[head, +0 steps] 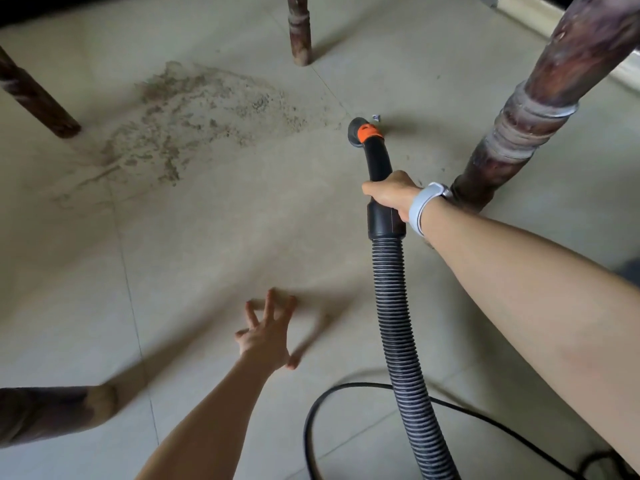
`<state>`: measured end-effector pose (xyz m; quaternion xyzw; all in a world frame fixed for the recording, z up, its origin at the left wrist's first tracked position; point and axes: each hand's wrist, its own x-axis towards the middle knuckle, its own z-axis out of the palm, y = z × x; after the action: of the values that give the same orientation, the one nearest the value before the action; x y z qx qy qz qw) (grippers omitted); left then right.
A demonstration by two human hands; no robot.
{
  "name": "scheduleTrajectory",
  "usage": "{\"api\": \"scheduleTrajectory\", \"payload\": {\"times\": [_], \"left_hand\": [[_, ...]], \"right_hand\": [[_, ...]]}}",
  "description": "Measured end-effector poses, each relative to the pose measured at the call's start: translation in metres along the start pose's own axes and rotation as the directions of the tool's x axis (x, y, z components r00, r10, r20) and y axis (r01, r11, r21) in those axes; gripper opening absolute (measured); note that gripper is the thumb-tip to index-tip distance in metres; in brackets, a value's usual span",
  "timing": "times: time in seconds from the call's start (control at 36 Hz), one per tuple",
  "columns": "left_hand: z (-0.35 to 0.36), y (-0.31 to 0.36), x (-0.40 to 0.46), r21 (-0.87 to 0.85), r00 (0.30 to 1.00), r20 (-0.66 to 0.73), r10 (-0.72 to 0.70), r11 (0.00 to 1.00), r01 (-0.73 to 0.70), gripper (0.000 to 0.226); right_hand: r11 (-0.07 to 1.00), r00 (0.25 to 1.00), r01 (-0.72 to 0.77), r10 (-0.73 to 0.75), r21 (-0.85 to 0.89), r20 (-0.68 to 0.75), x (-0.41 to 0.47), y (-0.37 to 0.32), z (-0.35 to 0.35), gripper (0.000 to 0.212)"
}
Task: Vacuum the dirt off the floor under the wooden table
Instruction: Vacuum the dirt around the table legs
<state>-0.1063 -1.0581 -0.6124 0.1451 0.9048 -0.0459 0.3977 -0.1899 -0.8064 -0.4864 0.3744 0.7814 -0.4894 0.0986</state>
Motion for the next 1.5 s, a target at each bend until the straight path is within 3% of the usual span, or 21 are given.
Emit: {"api": "scheduleTrajectory", "payload": {"times": [0.14, 0.33, 0.61, 0.72, 0.89, 0.97, 1.11, 1.17, 1.25, 1.33, 1.5], "left_hand": [[0.0, 0.0, 0.003, -0.017, 1.0, -0.002, -0.001, 1.0, 0.001, 0.112], [0.0, -0.012, 0.003, -0.126, 0.995, -0.085, 0.058, 0.99, -0.069, 0.086], [0.018, -0.011, -0.016, -0.095, 0.991, -0.089, 0.097, 0.99, -0.105, 0.079], [0.021, -0.007, -0.021, -0.105, 0.989, -0.095, 0.113, 0.987, -0.123, 0.076], [0.029, -0.004, -0.031, -0.163, 0.986, -0.105, 0.132, 0.975, -0.148, 0.069], [0.033, -0.007, -0.036, -0.152, 0.983, -0.114, 0.145, 0.975, -0.161, 0.067], [0.04, -0.007, -0.044, -0.111, 0.982, -0.085, 0.168, 0.978, -0.177, 0.065], [0.043, -0.008, -0.046, -0.095, 0.983, -0.068, 0.172, 0.979, -0.178, 0.063], [0.044, -0.012, -0.049, -0.114, 0.984, -0.079, 0.162, 0.979, -0.171, 0.062], [0.05, -0.02, -0.053, -0.15, 0.982, -0.103, 0.159, 0.973, -0.173, 0.062], [0.061, -0.039, -0.055, -0.114, 0.986, -0.085, 0.142, 0.982, -0.151, 0.066]], "right_hand": [[0.999, 1.0, -0.02, 0.02, 0.041, 0.004, -0.019, 0.022, -0.006, 0.021], [0.997, 0.997, -0.064, 0.065, 0.05, -0.039, -0.054, 0.058, -0.01, 0.021], [0.996, 0.996, -0.085, 0.086, 0.038, -0.019, -0.095, 0.079, -0.022, 0.018], [0.998, 0.997, -0.069, 0.068, 0.007, 0.041, -0.118, 0.098, -0.02, 0.019], [0.989, 0.956, 0.032, 0.011, -0.142, 0.294, -0.156, 0.12, -0.02, 0.016], [0.986, 0.954, 0.027, 0.025, -0.166, 0.297, -0.157, 0.121, -0.014, 0.018], [0.99, 0.974, -0.082, 0.056, 0.113, 0.219, -0.124, 0.092, -0.007, 0.019], [0.985, 0.976, -0.096, 0.064, 0.147, 0.207, -0.114, 0.08, -0.001, 0.02], [1.0, 0.978, -0.02, 0.025, -0.023, 0.209, -0.109, 0.078, 0.003, 0.013], [0.979, 0.946, 0.049, 0.018, -0.196, 0.324, -0.125, 0.082, -0.006, 0.009], [0.907, 0.842, 0.107, 0.135, -0.408, 0.522, -0.183, 0.112, -0.023, 0.009]]}}
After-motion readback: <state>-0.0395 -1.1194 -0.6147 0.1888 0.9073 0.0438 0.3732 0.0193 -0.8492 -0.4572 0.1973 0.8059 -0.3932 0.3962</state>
